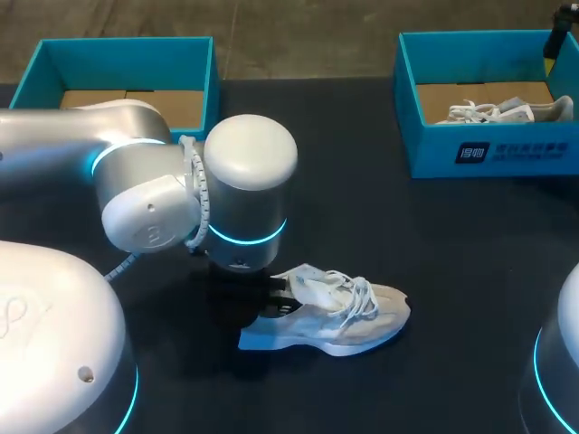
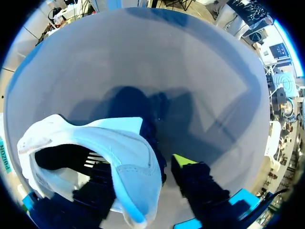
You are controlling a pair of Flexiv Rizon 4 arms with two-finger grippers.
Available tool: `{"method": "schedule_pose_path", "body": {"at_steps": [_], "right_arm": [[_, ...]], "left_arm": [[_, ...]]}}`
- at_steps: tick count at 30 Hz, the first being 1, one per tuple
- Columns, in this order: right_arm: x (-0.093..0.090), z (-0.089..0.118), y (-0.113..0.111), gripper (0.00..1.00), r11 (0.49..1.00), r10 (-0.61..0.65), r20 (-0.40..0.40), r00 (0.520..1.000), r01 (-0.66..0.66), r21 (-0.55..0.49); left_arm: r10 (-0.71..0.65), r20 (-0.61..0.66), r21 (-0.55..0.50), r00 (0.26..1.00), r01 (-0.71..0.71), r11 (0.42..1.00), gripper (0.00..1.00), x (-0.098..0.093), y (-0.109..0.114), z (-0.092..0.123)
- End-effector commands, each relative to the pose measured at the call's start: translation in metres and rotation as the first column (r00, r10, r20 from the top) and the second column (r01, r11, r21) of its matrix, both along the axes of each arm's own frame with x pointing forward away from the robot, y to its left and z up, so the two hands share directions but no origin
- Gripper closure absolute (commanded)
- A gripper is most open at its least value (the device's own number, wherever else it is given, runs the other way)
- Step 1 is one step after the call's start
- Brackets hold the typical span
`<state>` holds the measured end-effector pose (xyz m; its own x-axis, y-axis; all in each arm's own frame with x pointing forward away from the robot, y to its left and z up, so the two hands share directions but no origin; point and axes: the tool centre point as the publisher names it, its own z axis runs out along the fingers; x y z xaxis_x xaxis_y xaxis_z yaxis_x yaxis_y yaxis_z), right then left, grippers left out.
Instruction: Take the shoe out of the shoebox, open the shoe tongue, remove and reinsert the insole, then place the shoe into the shoebox
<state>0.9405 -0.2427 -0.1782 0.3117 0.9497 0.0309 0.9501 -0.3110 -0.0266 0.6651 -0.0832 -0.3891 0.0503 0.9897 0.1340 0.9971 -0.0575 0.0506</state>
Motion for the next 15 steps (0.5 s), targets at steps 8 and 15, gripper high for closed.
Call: {"method": "schedule_pose_path", "body": {"at_steps": [8, 15], "right_arm": [[0.0, 0.0, 0.0, 0.0, 1.0, -0.001, 0.0, 1.0, 0.001, -0.001], [0.0, 0.0, 0.0, 0.0, 1.0, -0.001, 0.0, 1.0, 0.001, -0.001]], "left_arm": [[-0.014, 0.028, -0.035, 1.0, 0.015, 0.999, 0.0, -0.002, 0.002, 0.013], [-0.018, 0.065, -0.098, 0.998, 0.024, 0.995, 0.0, -0.006, 0.002, 0.04]]}}
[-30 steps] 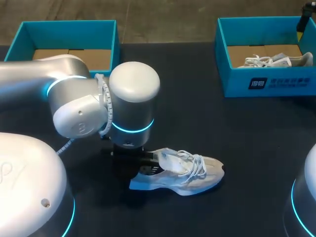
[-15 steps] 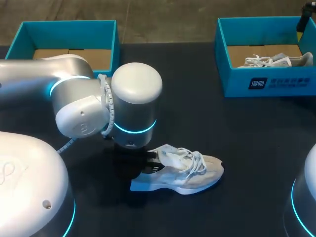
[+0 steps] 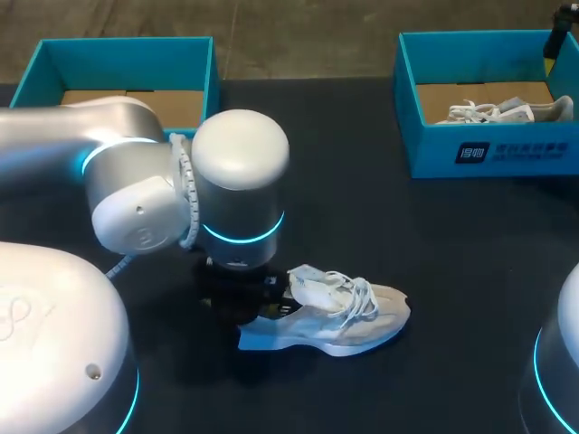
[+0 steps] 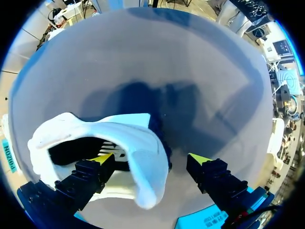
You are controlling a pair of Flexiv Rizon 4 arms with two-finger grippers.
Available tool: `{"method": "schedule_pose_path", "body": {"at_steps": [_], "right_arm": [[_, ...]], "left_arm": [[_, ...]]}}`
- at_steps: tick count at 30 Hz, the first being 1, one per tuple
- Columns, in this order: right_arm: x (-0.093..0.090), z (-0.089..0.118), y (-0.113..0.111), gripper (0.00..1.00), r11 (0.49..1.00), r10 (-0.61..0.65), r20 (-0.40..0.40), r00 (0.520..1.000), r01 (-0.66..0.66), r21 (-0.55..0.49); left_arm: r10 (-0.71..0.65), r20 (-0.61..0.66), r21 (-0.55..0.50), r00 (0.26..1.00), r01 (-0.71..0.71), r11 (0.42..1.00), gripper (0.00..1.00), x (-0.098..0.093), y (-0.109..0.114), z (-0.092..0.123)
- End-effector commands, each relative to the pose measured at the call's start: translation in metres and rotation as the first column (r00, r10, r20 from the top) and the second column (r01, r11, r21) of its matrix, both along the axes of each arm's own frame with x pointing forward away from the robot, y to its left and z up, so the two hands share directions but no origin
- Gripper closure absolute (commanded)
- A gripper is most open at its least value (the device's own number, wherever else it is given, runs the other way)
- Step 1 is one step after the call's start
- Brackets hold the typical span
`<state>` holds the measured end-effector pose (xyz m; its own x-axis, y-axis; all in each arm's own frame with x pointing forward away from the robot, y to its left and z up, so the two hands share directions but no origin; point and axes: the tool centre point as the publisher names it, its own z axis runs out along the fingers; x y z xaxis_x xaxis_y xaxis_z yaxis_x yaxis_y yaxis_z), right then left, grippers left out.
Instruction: Take the shoe out of the shoebox, open the shoe tongue, remove and reinsert the insole, then place the shoe into the shoebox
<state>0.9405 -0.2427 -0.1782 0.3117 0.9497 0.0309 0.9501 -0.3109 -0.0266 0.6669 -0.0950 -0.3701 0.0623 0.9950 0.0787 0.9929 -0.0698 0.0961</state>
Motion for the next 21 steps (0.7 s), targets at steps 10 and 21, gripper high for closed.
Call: {"method": "schedule_pose_path", "body": {"at_steps": [10, 21], "right_arm": [[0.0, 0.0, 0.0, 0.0, 1.0, -0.001, 0.0, 1.0, 0.001, -0.001], [0.0, 0.0, 0.0, 0.0, 1.0, -0.001, 0.0, 1.0, 0.001, -0.001]], "left_arm": [[0.095, -0.003, -0.252, 0.995, -0.092, 0.963, 0.0, -0.023, 0.025, 0.07], [0.316, -0.193, -0.425, 0.929, -0.369, 0.826, 0.0, -0.035, 0.053, 0.098]]}}
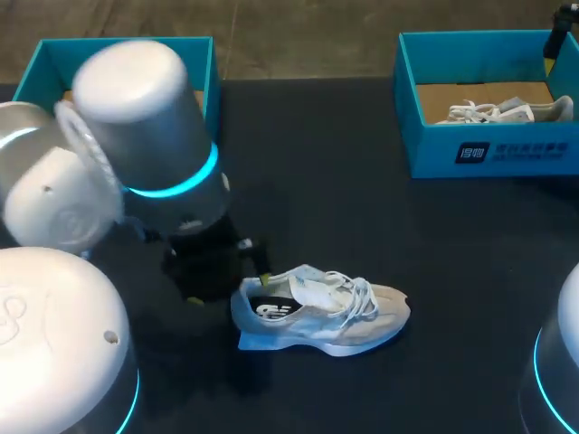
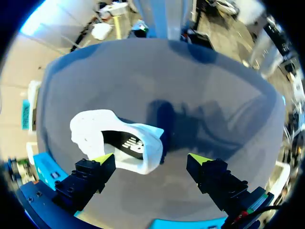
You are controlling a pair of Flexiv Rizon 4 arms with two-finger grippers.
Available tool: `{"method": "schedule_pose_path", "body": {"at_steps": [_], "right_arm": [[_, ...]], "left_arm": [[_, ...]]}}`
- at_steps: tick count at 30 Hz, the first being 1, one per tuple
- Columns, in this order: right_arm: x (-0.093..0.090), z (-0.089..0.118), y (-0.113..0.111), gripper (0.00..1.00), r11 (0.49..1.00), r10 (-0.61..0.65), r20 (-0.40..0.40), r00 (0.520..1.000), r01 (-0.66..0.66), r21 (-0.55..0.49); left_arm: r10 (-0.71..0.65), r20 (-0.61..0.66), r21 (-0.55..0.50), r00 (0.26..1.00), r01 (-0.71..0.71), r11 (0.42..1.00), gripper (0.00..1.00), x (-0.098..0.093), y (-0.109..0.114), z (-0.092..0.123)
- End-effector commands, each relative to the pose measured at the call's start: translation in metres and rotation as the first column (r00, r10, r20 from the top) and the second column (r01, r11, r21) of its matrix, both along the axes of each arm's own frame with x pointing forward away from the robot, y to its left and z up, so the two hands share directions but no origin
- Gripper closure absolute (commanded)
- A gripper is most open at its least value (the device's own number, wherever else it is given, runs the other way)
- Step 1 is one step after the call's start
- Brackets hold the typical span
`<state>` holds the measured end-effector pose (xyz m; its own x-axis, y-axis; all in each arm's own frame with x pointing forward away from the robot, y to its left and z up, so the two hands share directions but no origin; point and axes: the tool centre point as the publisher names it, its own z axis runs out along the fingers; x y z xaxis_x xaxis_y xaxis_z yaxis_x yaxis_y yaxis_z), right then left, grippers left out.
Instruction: Take the shoe out of the shoebox, open the shoe tongue, remove and reinsert the insole, then place the shoe into the shoebox
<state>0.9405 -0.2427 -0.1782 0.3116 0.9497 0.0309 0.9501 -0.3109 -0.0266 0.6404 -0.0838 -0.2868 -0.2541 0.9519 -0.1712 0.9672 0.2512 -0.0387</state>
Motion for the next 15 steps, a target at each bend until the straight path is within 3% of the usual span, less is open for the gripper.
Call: {"method": "schedule_pose_path", "body": {"at_steps": [1, 4, 6, 8, 15], "right_arm": [[0.0, 0.0, 0.0, 0.0, 1.0, -0.001, 0.0, 1.0, 0.001, -0.001], [0.0, 0.0, 0.0, 0.0, 1.0, -0.001, 0.0, 1.0, 0.001, -0.001], [0.0, 0.0, 0.0, 0.0, 1.0, -0.001, 0.0, 1.0, 0.001, -0.001], [0.0, 0.0, 0.0, 0.0, 1.0, -0.001, 0.0, 1.0, 0.001, -0.001], [0.0, 0.0, 0.0, 0.0, 1.0, -0.001, 0.0, 1.0, 0.001, -0.001]], "left_arm": [[0.111, 0.004, -0.207, 0.994, -0.107, 0.972, 0.0, -0.01, 0.047, 0.019], [0.172, -0.025, -0.217, 0.985, -0.174, 0.961, 0.0, -0.009, 0.056, 0.022], [0.216, -0.116, -0.256, 0.969, -0.239, 0.937, 0.0, -0.005, 0.069, 0.023], [0.187, -0.113, -0.248, 0.976, -0.21, 0.946, 0.0, -0.003, 0.077, 0.026], [0.187, -0.113, -0.248, 0.976, -0.21, 0.946, 0.0, -0.003, 0.077, 0.026]]}}
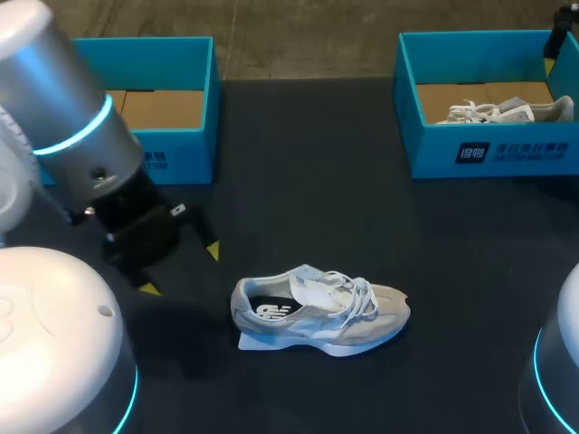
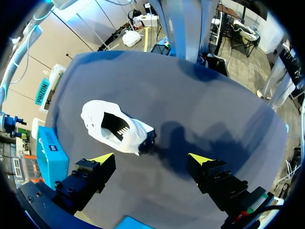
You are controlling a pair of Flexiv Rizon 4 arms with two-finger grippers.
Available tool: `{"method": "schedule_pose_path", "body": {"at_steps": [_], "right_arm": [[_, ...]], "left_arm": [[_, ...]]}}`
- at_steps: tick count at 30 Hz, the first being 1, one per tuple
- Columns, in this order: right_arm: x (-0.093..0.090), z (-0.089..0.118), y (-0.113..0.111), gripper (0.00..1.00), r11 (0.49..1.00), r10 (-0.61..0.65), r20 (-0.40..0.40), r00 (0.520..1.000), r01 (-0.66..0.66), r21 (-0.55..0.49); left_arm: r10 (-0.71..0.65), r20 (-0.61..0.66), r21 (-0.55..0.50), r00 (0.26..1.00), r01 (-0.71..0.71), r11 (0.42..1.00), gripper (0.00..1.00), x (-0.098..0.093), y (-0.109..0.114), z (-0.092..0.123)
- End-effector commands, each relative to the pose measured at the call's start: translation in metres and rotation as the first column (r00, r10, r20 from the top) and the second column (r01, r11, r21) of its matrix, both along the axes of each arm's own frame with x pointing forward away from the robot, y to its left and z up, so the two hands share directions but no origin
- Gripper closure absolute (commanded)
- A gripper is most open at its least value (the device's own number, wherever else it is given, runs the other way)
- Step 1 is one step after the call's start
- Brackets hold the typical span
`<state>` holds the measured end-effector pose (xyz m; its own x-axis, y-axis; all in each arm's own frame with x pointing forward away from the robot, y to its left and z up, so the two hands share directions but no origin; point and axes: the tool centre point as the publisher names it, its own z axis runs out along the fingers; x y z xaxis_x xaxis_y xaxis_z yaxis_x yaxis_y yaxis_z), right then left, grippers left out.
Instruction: Take the shoe out of the shoebox, open the shoe tongue, remove and reinsert the insole, then place the shoe into the shoebox
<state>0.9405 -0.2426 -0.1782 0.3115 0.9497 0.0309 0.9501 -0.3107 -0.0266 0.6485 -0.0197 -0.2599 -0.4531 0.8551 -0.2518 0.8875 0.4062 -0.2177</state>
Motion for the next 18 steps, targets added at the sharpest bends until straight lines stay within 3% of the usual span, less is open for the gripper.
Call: {"method": "schedule_pose_path", "body": {"at_steps": [1, 11, 18], "right_arm": [[0.0, 0.0001, 0.0002, 0.0, 1.0, -0.001, 0.0, 1.0, 0.001, -0.001], [0.0, 0.0001, 0.0002, 0.0, 1.0, -0.001, 0.0, 1.0, 0.001, -0.001], [0.0, 0.0001, 0.0002, 0.0, 1.0, -0.001, 0.0, 1.0, 0.001, -0.001]], "left_arm": [[0.032, 0.059, -0.111, 0.998, -0.025, 0.993, 0.0, -0.0109, 0.0131, -0.0008], [0.032, 0.059, -0.111, 0.998, -0.025, 0.993, 0.0, -0.0109, 0.0131, -0.0008], [0.315, -0.094, -0.263, 0.945, -0.328, 0.907, 0.0, -0.0101, 0.0118, -0.0045]]}}
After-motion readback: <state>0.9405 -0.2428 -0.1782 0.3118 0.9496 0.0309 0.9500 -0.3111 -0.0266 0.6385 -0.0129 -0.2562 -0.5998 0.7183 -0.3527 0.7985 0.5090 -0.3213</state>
